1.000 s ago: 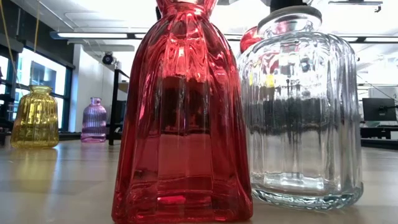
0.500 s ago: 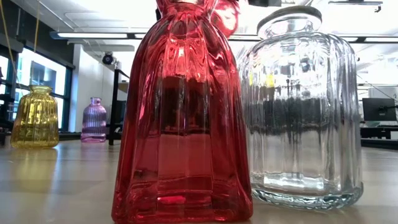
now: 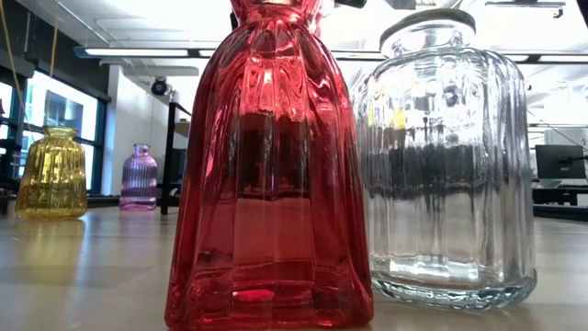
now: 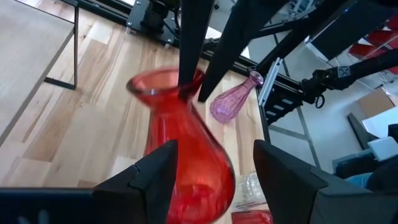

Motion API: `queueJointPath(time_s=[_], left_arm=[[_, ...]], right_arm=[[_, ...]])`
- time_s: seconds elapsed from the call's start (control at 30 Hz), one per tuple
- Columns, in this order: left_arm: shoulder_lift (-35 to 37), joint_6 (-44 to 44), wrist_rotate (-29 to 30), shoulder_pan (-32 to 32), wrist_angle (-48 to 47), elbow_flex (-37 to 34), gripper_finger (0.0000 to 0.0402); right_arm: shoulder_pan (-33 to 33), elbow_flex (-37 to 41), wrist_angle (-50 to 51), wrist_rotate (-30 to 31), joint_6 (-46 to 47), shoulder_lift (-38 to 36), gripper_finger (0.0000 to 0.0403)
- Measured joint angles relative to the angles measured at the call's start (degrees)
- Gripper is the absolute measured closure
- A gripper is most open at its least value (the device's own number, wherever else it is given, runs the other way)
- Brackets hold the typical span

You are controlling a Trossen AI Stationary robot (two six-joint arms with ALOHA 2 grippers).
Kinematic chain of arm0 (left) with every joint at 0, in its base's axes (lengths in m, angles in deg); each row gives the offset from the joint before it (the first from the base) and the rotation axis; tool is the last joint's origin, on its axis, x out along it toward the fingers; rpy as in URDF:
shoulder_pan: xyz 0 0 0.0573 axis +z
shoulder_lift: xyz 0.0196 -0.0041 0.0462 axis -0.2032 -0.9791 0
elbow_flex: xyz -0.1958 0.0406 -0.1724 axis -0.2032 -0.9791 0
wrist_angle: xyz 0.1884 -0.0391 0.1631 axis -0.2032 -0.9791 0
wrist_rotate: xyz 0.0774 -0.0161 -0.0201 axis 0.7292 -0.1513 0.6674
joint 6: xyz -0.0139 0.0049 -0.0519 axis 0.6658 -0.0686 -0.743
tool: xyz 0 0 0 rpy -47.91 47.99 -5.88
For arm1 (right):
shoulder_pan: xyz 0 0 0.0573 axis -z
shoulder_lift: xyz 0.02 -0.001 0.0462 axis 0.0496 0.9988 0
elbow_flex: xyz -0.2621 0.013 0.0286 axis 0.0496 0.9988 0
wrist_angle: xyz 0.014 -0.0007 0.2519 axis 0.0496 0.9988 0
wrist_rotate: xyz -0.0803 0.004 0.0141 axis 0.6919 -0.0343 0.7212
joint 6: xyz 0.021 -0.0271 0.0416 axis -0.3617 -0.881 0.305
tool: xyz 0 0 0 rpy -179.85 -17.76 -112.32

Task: Sort vases onto shelf
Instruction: Put the right red vase on the shelf aligned with the other red vase

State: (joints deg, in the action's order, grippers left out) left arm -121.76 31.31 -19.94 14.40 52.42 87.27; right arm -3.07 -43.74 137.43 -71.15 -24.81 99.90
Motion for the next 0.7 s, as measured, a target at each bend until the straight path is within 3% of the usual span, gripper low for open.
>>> queueJointPath(time_s=[0.7], left_arm=[[0.0,-1.9,-0.4,0.0,1.0,0.0,0.0202]], right_arm=[[-0.4,0.1,-3.2,-0.4,0.5,0.8,0.0403]])
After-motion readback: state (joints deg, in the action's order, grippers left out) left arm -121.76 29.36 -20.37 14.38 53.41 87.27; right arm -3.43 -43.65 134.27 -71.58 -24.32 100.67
